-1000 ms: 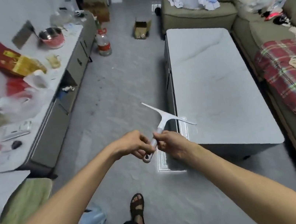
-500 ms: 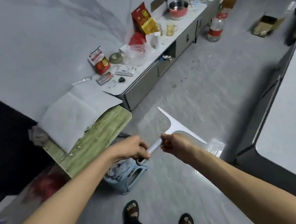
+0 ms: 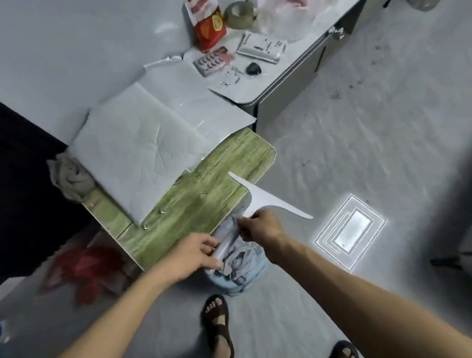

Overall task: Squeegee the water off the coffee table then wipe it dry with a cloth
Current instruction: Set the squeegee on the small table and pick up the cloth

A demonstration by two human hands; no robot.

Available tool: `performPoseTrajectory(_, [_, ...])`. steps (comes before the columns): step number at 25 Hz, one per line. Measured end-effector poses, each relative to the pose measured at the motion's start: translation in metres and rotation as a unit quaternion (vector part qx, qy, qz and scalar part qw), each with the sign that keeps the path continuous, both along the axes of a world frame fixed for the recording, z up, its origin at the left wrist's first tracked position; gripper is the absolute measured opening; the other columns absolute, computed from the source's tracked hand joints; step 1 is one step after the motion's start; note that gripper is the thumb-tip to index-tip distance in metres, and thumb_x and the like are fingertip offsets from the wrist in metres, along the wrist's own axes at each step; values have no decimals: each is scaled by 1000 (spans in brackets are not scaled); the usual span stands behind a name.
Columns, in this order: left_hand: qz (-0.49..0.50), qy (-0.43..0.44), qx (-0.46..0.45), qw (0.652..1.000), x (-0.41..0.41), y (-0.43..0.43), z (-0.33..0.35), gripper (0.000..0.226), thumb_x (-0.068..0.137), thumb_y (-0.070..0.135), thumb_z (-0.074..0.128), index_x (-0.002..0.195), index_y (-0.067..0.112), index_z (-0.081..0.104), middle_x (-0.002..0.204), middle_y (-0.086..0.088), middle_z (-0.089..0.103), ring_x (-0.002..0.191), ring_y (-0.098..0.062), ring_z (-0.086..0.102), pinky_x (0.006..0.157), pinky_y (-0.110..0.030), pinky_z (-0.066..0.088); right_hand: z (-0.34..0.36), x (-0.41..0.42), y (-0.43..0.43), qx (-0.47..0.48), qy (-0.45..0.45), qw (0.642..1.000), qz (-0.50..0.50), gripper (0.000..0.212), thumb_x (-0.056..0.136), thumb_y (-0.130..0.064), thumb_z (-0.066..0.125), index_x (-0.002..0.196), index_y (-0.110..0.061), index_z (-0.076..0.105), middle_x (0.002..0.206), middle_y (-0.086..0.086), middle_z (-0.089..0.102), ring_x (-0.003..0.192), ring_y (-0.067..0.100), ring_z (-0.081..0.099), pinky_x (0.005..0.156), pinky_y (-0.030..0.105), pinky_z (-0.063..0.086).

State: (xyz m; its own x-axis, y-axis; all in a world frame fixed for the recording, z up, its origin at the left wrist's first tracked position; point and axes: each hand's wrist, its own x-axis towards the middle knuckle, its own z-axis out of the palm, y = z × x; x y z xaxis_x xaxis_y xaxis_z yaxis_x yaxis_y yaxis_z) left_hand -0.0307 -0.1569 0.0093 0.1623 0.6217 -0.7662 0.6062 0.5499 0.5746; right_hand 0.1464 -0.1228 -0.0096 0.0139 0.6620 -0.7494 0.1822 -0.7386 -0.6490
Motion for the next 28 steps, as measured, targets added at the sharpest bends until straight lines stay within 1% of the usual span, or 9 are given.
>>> performPoseTrajectory(2, [35,-4,3,999,-37,37,-66,35,73,1,78,100,19,65,106,-7,67,103,-24,63,91,-36,53,-63,-41,39,13,-31,999,-2,32,90,-10,65,60,-8,55,54,6,53,48,18,49,56,34,45])
performPoseTrajectory(6, [48,-8,46,998,-77,92,-161,42,79,0,73,118,5,61,101,2,64,92,-12,62,61,-7,49,-155,-93,95,71,-76,994,-24,22,91,-21,63,88,0,60,74,10,62,65,22,58,64,39,50])
performPoseTrajectory(9, [52,13,77,996,-93,109,-216,39,79,2,73,116,5,62,102,-1,66,91,-13,62,67,-9,47,-210,-118,116,73,-107,991,-38,25,91,-26,62,96,-1,60,89,16,68,81,31,64,72,44,53])
performPoseTrajectory(12, [9,92,126,988,-102,107,-248,36,81,5,72,116,7,63,108,-7,69,91,-18,64,81,-26,51,-239,-131,118,64,-111,991,-27,23,92,-24,63,97,-1,60,91,17,69,85,33,67,76,47,56])
performPoseTrajectory(19, [-51,167,249,953,-92,83,-238,40,84,5,66,120,15,52,113,-5,60,80,-8,56,62,-13,47,-232,-92,85,53,-32,998,-5,33,98,-21,55,127,-8,52,102,6,68,79,16,67,78,34,58])
performPoseTrajectory(22, [-73,77,260,960,-58,56,-231,37,87,0,61,118,17,52,107,0,57,69,1,53,60,-1,45,-240,-50,38,62,-118,989,67,24,98,-18,53,120,-16,62,109,4,70,82,12,68,77,30,56])
performPoseTrajectory(24, [-140,67,187,970,-31,32,-248,36,89,4,59,120,17,49,117,-4,56,81,-3,55,66,-6,45,-258,-25,9,46,-168,971,164,30,98,-14,49,123,-21,63,123,4,67,97,18,67,87,36,53])
performPoseTrajectory(26, [-184,100,124,970,-14,17,-278,46,87,9,62,128,15,42,129,-9,52,101,-18,55,82,-18,45,-287,-9,-14,41,-193,930,310,43,96,-10,46,135,-26,55,137,3,57,118,25,57,99,38,46])
performPoseTrajectory(28, [-172,148,93,970,-4,15,-310,63,85,17,66,138,16,31,131,-13,49,100,-23,57,79,-31,52,-320,1,-35,82,-214,857,461,56,93,-6,46,144,-30,43,147,3,44,128,29,46,103,40,42])
